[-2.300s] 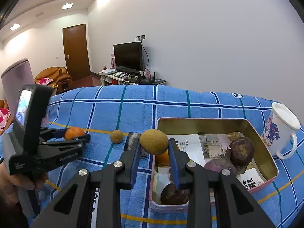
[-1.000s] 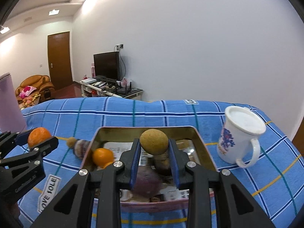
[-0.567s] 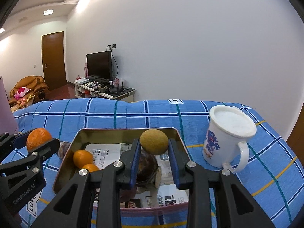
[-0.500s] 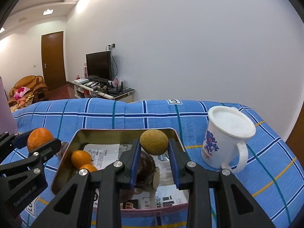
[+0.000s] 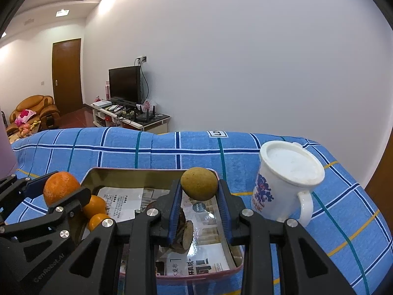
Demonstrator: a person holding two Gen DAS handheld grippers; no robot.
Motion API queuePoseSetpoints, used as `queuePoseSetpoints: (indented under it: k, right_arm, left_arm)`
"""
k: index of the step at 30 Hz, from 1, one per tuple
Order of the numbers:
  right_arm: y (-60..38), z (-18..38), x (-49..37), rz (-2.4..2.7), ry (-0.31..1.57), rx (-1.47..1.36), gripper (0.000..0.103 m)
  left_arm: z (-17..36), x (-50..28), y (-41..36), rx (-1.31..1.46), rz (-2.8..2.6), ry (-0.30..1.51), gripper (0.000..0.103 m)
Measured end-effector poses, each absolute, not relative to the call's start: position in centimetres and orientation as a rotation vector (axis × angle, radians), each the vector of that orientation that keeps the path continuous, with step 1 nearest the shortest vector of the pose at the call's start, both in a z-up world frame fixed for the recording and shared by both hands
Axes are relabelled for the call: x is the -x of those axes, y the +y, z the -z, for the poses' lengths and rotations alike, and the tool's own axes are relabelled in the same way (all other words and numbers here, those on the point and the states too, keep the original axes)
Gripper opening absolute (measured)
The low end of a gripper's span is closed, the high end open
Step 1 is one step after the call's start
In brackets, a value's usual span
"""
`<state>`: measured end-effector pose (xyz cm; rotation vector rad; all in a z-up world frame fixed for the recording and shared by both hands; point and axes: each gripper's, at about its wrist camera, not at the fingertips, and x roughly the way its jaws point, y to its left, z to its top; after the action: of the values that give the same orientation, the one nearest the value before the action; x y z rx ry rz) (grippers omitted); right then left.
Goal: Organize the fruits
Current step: 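Lower both fruits into the pink tin and open both tools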
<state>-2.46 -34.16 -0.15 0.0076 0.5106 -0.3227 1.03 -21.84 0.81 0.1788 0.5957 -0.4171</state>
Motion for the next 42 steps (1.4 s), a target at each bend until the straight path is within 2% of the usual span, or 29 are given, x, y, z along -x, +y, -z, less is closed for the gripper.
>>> queuePoseSetpoints:
  k: [25, 42]
  right_arm:
    - [-34.5, 1.4, 0.6, 0.26, 0.56, -0.017, 0.031]
    - [-34.2, 2.5, -3.6, 0.106, 0.608, -0.064, 0.031]
  left_arm:
    - [0.1, -2.8, -23.4, -0.184, 0.422, 0.617, 0.049]
    - [1.7, -4.0, -24.1, -0.204, 0.397, 0.65, 0.049]
